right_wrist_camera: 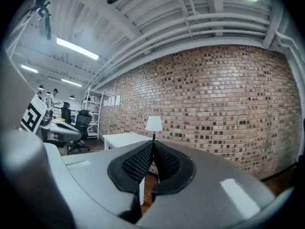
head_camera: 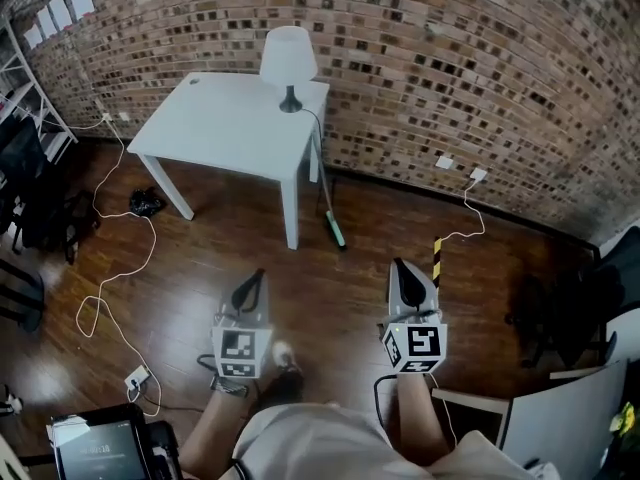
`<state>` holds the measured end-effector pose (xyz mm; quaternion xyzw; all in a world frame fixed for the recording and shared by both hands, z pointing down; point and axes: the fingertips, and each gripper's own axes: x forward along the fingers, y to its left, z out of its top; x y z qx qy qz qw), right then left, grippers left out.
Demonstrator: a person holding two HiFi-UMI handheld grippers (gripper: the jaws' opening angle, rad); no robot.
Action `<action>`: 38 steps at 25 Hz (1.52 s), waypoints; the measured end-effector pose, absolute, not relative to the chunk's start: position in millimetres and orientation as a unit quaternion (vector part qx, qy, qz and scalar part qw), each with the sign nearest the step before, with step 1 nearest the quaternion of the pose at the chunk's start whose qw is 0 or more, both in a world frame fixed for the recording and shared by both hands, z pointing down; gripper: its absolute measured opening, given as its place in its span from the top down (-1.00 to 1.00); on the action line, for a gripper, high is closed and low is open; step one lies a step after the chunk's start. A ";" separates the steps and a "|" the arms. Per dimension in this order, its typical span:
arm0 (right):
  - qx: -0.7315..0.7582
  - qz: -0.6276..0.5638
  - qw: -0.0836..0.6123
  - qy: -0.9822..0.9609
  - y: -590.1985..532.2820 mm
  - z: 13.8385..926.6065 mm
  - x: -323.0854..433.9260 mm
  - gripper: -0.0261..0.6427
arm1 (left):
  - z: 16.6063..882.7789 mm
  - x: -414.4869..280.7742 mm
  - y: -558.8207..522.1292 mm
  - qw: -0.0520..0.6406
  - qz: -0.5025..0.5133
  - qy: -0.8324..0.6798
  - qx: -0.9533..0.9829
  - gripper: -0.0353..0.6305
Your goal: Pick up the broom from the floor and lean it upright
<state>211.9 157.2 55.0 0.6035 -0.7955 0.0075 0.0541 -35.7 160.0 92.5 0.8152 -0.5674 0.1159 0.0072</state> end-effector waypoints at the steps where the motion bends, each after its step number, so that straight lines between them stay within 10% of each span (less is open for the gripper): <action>1: 0.603 0.011 0.054 -0.796 170.7 55.3 219.5 0.88 | 89.1 -27.8 173.4 0.006 0.111 -0.571 0.814 0.89; 38: 0.623 -0.005 0.080 -0.778 322.9 35.9 246.6 0.89 | 76.6 0.1 313.4 0.009 0.087 -0.546 0.834 0.89</action>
